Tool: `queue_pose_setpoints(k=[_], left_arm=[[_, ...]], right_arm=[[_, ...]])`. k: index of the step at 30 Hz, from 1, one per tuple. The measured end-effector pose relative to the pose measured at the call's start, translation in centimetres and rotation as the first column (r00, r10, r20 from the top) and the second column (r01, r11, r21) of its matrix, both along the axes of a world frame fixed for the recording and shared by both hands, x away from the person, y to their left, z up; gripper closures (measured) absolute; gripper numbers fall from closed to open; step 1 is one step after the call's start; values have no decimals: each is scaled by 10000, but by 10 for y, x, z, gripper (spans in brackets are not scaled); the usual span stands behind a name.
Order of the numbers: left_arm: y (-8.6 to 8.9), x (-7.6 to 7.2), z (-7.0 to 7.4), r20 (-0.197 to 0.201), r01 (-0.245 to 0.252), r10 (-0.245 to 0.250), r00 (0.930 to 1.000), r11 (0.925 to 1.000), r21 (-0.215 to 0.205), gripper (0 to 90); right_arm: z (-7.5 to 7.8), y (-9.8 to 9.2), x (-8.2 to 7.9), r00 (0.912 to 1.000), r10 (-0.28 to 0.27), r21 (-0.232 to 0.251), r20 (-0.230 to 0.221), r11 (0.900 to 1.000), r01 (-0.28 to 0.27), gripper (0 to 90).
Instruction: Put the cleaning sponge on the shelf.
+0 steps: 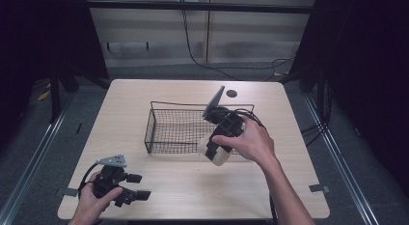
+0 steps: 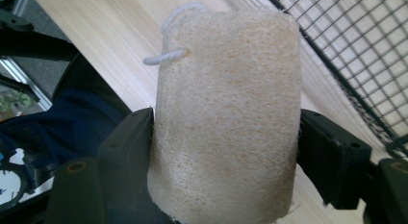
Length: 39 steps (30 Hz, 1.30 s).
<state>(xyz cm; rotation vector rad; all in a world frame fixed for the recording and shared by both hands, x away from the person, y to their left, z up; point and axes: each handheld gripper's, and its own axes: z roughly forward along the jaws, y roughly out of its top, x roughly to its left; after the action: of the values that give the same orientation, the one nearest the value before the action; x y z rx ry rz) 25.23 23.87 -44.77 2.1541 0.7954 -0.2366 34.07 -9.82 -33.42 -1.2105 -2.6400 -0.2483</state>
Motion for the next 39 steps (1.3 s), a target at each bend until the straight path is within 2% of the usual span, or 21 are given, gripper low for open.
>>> queue_pose_setpoints(k=[1, 5, 8, 13, 21, 25, 31, 38, 39], left_arm=[[0, 0, 0, -11, 6, -6, 10000, 10000, -52, 197], [0, 0, 0, -27, 9, -9, 10000, 10000, -76, 197], [0, 0, 0, -21, -1, 1, 10000, 10000, -29, 196], [0, 0, 0, -15, -40, 40, 10000, 10000, -55, 197], [0, 0, 0, -32, -20, 20, 10000, 10000, -11, 196], [1, 0, 0, -13, -6, 6, 10000, 10000, -59, 197], [0, 0, 0, -19, -33, 33, 10000, 10000, -77, 197], [0, 0, 0, -27, -49, 49, 10000, 10000, -82, 197], [1, 0, 0, -29, -22, 22, 10000, 10000, -72, 196]], right_arm=[[2, 0, 4, 9999, -82, -141, 110, 9999, 84, 248], [4, -1, 8, 9999, -128, -131, 76, 9998, 129, 248], [6, 1, 11, 9997, -242, -297, 82, 9993, 245, 248], [11, -1, 18, 9992, -372, -273, 122, 9989, 375, 249], [10, -6, 28, 9970, -763, -418, 124, 9962, 767, 249], [9, -7, 34, 9933, -1137, -499, 183, 9922, 1145, 249], [9, -11, 39, 9899, -1386, -573, 302, 9885, 1402, 249], [8, -19, 46, 9800, -1954, -540, 379, 9789, 1972, 249], [7, -21, 47, 9763, -2110, -607, 475, 9750, 2137, 249]])
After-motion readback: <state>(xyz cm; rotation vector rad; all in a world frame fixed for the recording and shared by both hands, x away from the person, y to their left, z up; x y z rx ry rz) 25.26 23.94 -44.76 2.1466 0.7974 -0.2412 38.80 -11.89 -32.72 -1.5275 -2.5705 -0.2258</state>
